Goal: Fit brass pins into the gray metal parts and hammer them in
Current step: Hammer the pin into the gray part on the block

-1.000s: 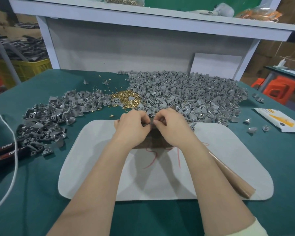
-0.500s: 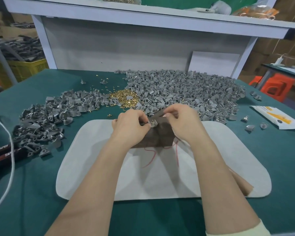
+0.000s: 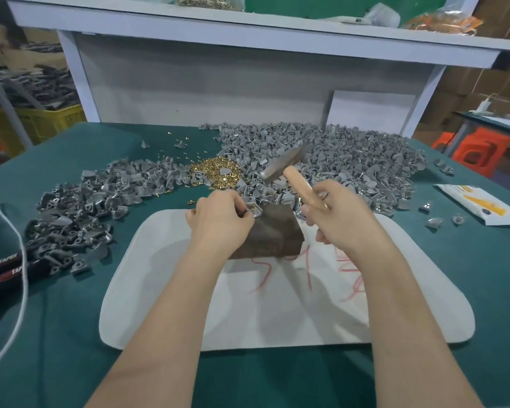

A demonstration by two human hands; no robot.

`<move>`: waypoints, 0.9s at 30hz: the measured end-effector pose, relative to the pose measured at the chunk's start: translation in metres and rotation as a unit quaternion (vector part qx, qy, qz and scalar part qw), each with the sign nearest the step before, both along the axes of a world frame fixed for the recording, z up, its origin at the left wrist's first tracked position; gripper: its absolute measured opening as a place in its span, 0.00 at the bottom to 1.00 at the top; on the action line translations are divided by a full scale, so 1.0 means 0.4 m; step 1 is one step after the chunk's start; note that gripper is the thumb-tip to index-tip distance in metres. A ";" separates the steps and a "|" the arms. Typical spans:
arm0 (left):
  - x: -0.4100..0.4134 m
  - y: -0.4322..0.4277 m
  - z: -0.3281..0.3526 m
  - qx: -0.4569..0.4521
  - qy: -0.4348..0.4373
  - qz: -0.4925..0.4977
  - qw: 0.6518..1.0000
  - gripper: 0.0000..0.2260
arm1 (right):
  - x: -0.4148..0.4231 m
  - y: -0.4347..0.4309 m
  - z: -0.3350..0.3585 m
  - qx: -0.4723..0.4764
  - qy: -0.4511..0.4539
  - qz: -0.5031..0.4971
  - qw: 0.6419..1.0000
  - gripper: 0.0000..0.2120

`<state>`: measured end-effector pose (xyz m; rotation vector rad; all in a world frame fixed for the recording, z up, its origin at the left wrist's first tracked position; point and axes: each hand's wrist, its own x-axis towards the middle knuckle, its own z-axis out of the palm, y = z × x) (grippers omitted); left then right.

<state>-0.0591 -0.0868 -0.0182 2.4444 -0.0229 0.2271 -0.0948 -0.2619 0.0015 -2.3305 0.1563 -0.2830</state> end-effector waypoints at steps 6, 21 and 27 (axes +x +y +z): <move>0.005 0.001 -0.003 -0.003 -0.004 0.004 1.000 0.07 | -0.061 0.014 0.023 -0.137 -0.102 0.063 0.983 0.24; 0.001 0.003 -0.002 -0.045 0.010 0.006 0.999 0.13 | -0.097 0.007 0.028 -0.096 -0.154 0.043 0.983 0.25; 0.000 0.004 -0.001 -0.055 0.013 0.005 0.998 0.13 | -0.094 0.021 0.022 -0.179 -0.068 0.060 0.980 0.24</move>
